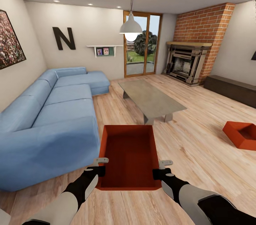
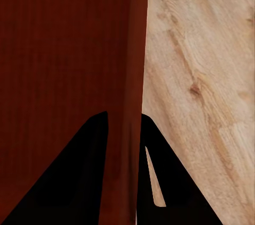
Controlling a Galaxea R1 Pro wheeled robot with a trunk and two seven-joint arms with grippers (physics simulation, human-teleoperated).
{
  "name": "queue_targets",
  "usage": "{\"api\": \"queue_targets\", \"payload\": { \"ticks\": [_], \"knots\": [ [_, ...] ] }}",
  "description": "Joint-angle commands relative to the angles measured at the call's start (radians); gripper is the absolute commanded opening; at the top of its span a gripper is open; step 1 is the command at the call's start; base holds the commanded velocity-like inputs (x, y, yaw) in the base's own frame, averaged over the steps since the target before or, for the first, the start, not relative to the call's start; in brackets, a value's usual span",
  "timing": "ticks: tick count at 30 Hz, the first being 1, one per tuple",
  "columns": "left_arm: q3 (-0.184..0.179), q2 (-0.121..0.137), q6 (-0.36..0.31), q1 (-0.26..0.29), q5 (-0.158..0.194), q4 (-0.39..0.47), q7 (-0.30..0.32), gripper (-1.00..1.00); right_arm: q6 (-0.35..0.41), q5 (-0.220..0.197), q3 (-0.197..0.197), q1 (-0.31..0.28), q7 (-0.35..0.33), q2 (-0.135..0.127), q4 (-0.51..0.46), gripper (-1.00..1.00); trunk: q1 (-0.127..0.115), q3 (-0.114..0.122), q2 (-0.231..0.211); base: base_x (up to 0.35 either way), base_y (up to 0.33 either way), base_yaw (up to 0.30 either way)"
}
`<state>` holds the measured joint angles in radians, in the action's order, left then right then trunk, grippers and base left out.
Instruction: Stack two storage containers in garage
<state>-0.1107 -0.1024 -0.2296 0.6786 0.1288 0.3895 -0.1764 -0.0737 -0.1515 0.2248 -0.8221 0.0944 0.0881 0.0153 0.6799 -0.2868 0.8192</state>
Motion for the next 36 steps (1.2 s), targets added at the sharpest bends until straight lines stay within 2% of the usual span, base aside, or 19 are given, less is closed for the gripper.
{"api": "queue_targets", "payload": {
  "ticks": [1, 36],
  "knots": [
    [0.013, 0.001, -0.007, 0.001, 0.007, 0.015, -0.014, -1.00, -0.003, -0.010, -0.016, 0.000, 0.001, 0.001, 0.003, -1.00, 0.000, 0.000, 0.001, 0.000, 0.000, 0.000],
    [0.013, 0.001, -0.007, 0.001, 0.007, 0.015, -0.014, -1.00, -0.003, -0.010, -0.016, 0.000, 0.001, -0.001, 0.003, -1.00, 0.000, 0.055, 0.001, 0.000, 0.000, 0.000]
  ]
}}
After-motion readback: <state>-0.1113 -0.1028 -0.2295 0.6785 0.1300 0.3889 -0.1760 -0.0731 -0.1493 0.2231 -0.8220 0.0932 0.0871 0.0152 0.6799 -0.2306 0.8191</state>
